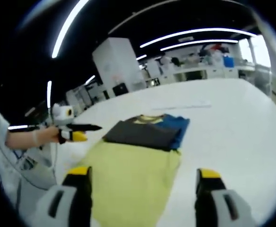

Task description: Fold the garment on the visible template until the final outline fits inside the template.

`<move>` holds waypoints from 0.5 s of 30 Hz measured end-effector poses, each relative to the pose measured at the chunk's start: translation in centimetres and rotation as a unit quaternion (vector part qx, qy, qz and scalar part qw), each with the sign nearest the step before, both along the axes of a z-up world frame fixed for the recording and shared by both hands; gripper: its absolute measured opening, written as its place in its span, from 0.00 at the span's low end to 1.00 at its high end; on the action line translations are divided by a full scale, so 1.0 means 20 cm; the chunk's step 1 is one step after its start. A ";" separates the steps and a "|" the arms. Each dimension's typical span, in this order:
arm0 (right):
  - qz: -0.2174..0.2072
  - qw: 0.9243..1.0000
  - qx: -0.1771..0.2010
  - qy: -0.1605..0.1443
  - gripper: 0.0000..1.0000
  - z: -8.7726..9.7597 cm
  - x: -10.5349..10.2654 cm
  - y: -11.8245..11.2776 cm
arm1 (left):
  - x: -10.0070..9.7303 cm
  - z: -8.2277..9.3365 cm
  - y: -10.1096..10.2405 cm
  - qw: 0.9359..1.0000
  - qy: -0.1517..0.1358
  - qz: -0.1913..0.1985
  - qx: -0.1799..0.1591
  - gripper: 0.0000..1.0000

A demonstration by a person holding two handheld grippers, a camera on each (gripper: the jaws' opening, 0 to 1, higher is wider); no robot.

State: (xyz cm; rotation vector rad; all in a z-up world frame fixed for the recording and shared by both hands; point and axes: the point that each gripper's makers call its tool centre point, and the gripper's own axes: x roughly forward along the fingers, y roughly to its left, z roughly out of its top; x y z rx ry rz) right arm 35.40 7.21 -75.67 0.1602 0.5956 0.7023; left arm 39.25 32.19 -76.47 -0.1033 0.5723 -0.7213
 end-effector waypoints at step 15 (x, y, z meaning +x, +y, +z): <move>0.002 1.000 -0.022 0.004 0.90 0.00 -0.11 -0.02 | -0.28 -0.01 0.16 1.000 0.010 0.009 0.009 0.85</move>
